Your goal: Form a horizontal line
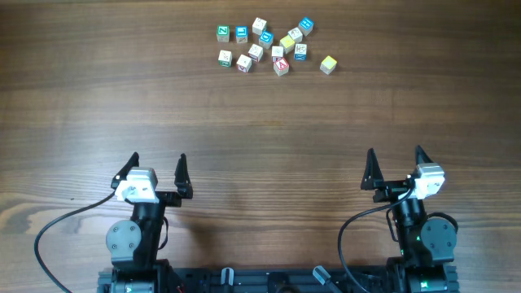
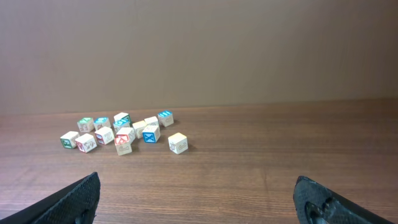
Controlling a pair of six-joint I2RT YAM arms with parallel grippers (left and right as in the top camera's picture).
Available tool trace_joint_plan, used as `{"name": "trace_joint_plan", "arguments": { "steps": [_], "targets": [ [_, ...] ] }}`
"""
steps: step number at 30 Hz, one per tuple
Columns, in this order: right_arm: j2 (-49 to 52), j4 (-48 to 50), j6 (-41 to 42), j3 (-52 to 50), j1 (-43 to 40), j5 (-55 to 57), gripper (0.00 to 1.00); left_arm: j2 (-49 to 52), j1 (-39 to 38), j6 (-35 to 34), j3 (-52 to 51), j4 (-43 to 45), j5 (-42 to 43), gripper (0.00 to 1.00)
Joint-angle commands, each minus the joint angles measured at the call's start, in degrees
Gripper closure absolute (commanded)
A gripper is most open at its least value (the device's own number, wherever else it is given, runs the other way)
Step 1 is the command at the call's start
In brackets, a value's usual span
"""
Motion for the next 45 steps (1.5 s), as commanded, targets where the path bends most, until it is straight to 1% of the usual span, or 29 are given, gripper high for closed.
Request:
{"name": "trace_joint_plan", "arguments": {
  "steps": [1,28,31,33,36,40,41,43,45],
  "targets": [
    [-0.2,0.2,-0.3,-0.1,-0.2,-1.0,0.00,-0.4,-0.3,1.1,-0.2,-0.4,-0.6,0.00],
    [-0.2,0.2,-0.3,-0.1,-0.2,-1.0,0.00,-0.4,-0.3,1.1,-0.2,-0.4,-0.6,0.00],
    [-0.2,0.2,-0.3,-0.1,-0.2,-1.0,0.00,-0.4,-0.3,1.1,-0.2,0.9,-0.6,0.00],
    [-0.2,0.2,-0.3,-0.1,-0.2,-1.0,0.00,-0.4,-0.3,1.1,-0.2,-0.4,-0.6,0.00],
    [-0.2,0.2,-0.3,-0.1,-0.2,-1.0,0.00,-0.3,-0.3,1.1,-0.2,-0.2,-1.0,0.00],
    [-0.2,0.2,-0.3,-0.1,-0.2,-1.0,0.00,-0.3,-0.3,1.0,-0.1,1.2,6.1,0.00],
    [-0.2,0.2,-0.3,-0.1,-0.2,-1.0,0.00,-0.3,-0.3,0.4,0.4,0.9,6.7,0.00],
    [-0.2,0.2,-0.3,-0.1,-0.2,-1.0,0.00,-0.3,-0.3,-3.5,2.5,-0.3,6.6,0.00],
    [-0.2,0.2,-0.3,-0.1,-0.2,-1.0,0.00,0.0,-0.3,-6.8,6.8,-3.2,7.1,0.00]
  ]
}}
